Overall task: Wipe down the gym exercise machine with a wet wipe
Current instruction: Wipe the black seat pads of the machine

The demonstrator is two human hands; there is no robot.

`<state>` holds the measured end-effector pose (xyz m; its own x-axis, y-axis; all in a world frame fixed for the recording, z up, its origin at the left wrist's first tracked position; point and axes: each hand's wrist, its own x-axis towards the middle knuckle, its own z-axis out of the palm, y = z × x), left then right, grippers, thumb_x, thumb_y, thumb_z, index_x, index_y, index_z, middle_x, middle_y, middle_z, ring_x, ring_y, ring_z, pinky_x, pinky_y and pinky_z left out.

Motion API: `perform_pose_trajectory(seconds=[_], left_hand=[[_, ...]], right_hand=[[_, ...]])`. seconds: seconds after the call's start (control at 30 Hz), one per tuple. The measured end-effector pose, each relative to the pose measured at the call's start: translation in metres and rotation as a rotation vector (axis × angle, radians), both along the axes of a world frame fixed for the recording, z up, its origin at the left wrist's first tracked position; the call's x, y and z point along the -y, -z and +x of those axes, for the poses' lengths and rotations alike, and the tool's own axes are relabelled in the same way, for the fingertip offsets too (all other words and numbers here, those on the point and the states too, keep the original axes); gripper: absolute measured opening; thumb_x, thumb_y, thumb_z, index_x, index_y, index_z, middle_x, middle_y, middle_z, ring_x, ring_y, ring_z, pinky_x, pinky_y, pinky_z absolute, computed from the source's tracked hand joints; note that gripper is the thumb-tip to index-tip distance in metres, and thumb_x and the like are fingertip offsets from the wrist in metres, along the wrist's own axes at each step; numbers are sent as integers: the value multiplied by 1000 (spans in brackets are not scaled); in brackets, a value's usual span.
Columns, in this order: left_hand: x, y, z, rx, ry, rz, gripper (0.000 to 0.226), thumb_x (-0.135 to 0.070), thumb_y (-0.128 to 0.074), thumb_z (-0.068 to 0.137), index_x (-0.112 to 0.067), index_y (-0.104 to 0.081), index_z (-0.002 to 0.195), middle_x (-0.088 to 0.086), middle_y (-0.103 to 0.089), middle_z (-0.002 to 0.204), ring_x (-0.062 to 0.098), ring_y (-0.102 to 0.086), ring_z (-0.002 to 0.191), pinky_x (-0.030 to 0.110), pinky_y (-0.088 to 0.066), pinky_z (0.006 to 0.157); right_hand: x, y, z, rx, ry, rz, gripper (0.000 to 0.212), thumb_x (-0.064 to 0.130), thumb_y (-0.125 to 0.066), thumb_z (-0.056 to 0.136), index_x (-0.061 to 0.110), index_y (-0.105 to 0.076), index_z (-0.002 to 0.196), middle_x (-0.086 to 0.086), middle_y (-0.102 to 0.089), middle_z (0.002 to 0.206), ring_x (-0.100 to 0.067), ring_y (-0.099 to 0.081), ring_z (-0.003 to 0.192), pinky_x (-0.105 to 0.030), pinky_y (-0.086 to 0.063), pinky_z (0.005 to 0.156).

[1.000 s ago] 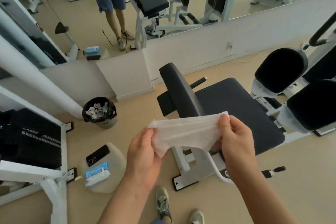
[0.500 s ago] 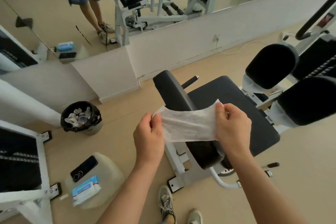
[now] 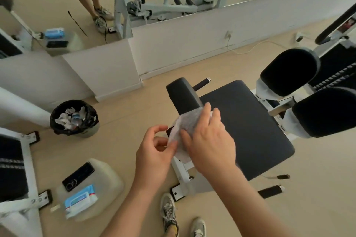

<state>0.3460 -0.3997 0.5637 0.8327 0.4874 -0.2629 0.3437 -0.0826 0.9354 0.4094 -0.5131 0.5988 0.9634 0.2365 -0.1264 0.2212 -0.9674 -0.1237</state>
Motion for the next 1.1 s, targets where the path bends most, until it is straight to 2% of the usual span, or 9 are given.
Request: perform_pose_trajectory(seconds=[0.13,0.27,0.33,0.43,0.5,0.6,0.77,0.97,1.1], left_hand=[[-10,1,-6,59,-76,199,50,-1,-66,84,-44,-51,106,-10,-56,99,3,-55,85,12,-47,68],[-12,-16,0,350,34,538,32,-1,-54,90,-19,-66,114,-6,-57,111,4,-55,100,14,-47,81],[-4,-14,3,381,159,597,30,-14,-50,94,-15,-65,120,-4,-60,119,8,-56,109,16,-43,93],[13,8,-2,313,282,578,38,-33,-47,98,-21,-51,134,-4,-52,134,3,-45,124,9,-31,103],[20,23,-10,320,304,597,41,-36,-47,99,-23,-45,138,-4,-46,140,3,-40,130,13,-31,106],[18,34,-14,356,197,566,33,-27,-52,97,-24,-55,129,-3,-47,137,5,-43,128,13,-33,105],[4,31,-7,244,-85,516,53,11,-59,82,-20,-57,124,2,-50,129,19,-51,119,45,-50,92],[51,4,-21,360,104,529,33,-25,-53,96,-19,-60,127,-3,-52,130,10,-51,121,18,-43,98],[79,4,-23,211,-147,344,20,-34,-65,91,-29,-63,110,-12,-53,111,11,-59,99,18,-51,82]], right_hand=[[-33,9,57,15,-34,51,81,55,-47,93,8,-13,149,-11,-48,128,-22,-57,97,-30,-39,60],[-28,7,44,39,-146,-21,83,47,-45,97,1,-4,153,-20,-27,153,-29,-44,131,-32,-49,83],[0,4,6,106,-225,-120,83,43,-56,94,-6,-20,150,-29,-30,151,-35,-43,134,-33,-50,94],[35,-1,-36,130,-224,-59,94,44,-78,74,-7,-35,140,-29,-48,134,-35,-64,110,-32,-59,71],[33,-9,-34,55,-183,-62,92,51,-64,84,-2,-23,147,-20,-46,138,-28,-64,110,-28,-57,63],[16,-4,3,-2,-119,42,89,60,-41,94,13,5,154,-4,-38,142,-19,-55,114,-29,-50,69],[-7,1,52,-157,-128,250,90,61,-44,93,15,3,155,-7,-27,155,-26,-47,129,-38,-46,88],[39,5,23,-295,-251,441,77,50,-34,100,19,11,154,-2,0,164,-19,-19,148,-29,-33,107],[63,12,17,-498,-193,627,79,52,-38,98,24,10,154,-2,-10,163,-18,-20,147,-40,-30,117]])
